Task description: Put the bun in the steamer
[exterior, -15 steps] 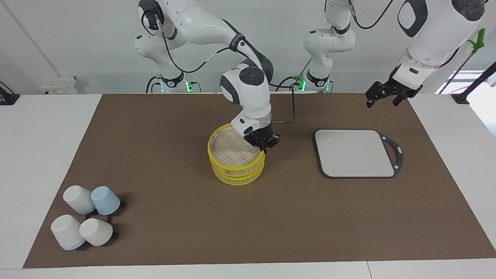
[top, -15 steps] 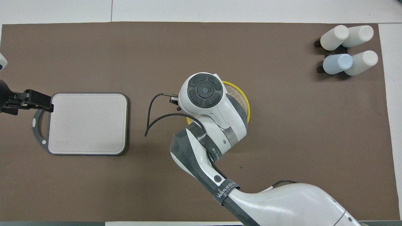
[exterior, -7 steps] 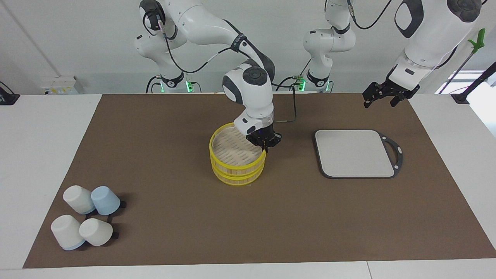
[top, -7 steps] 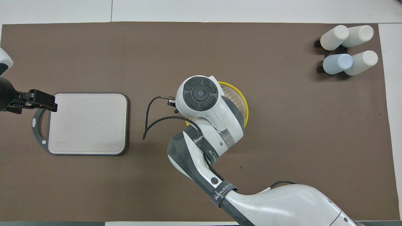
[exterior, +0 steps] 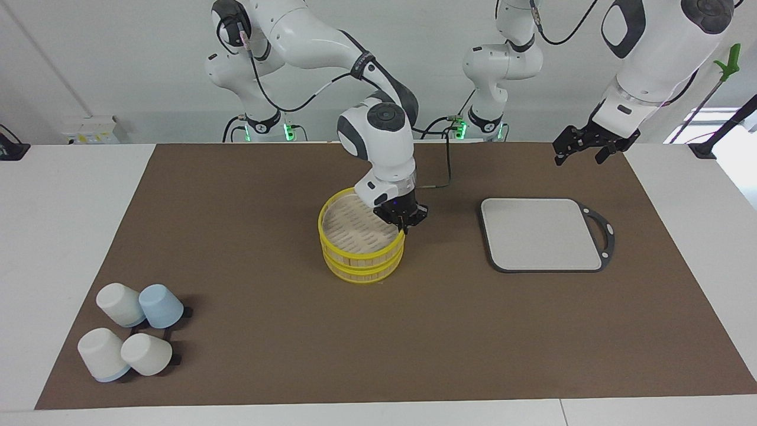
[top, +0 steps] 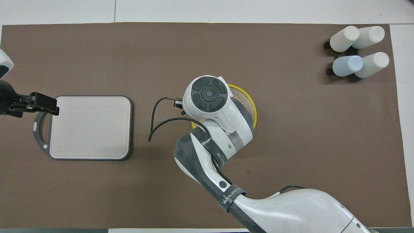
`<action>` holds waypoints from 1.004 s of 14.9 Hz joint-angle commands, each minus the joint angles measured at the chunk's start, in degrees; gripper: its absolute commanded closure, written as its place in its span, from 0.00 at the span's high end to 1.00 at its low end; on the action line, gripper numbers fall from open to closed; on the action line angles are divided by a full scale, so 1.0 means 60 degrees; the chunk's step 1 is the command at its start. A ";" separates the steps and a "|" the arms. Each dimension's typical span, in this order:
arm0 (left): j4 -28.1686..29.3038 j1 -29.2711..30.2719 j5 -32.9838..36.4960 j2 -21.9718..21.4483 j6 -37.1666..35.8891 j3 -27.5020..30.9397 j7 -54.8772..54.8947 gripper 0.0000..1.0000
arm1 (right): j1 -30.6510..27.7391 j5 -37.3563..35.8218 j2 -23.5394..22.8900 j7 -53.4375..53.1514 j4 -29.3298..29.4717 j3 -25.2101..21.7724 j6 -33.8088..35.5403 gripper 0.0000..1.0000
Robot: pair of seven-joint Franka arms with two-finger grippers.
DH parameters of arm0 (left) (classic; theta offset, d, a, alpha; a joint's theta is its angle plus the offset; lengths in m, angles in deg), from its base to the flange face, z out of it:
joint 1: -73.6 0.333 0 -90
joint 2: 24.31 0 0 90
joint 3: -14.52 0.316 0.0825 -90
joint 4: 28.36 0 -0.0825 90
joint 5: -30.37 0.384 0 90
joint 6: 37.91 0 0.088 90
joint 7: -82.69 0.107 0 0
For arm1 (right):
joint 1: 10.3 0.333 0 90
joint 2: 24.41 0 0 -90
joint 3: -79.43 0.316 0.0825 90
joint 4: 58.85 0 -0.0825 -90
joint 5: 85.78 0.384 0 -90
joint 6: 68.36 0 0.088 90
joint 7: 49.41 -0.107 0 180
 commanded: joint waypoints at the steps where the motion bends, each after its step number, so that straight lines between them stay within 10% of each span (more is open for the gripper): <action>1: 0.0353 -0.0001 -0.0021 -0.0231 0.0248 0.0000 0.0107 1.00 | -0.0223 0.0092 -0.0143 0.0323 0.0114 0.0037 -0.0037 0.00; 15: 0.0353 -0.0001 -0.0035 -0.0216 0.0190 0.0000 0.0078 1.00 | -0.0194 0.0195 -0.0260 0.0455 0.0158 0.0052 -0.0198 0.00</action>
